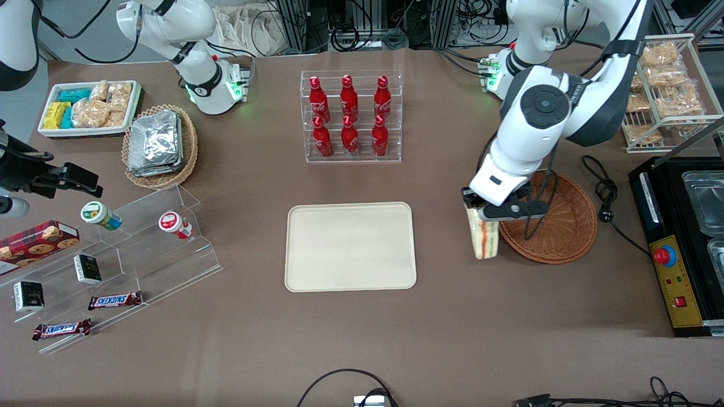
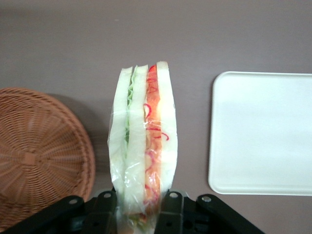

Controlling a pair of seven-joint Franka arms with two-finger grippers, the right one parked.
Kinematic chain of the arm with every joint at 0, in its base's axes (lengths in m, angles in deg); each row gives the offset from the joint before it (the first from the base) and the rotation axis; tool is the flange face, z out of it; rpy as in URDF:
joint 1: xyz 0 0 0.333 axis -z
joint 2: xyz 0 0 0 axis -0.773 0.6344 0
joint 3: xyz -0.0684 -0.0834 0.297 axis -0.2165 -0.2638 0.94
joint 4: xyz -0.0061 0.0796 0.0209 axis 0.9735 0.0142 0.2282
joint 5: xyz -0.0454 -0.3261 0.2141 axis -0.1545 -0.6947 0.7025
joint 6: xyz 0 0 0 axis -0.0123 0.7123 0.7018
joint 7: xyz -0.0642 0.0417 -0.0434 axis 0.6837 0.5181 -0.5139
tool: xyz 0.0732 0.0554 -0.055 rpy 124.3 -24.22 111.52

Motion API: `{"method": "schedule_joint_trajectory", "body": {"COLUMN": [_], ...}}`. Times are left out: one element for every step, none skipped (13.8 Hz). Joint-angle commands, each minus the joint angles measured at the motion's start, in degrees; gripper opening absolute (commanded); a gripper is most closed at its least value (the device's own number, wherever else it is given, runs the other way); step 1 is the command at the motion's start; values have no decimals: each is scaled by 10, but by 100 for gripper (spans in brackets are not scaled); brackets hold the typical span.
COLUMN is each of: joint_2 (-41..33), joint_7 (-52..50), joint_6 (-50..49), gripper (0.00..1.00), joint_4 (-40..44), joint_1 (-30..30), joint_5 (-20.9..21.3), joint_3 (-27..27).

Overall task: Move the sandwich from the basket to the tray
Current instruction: 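Lift the sandwich and carry it with the left gripper over the tray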

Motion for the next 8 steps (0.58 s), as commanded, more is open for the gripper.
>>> {"method": "schedule_joint_trajectory", "body": {"joint_2": [42,48,57,64,73,82,91,99], "joint_7": [3,3,3,2,1,-1,-15,-34], "joint_6": [-7,-4,7,20,31,39,45,53], "gripper": [27,28,28,28,28,28,28,28], "joint_4": [47,52,54,54,54,58,61,68], "joint_1": [28,37,43,55,64,69,79,87], "joint_5": [-8,-7,-8,-8,-8,-8,-8,-7], "joint_3": [4,4,4,5,4,4,5,5]}}
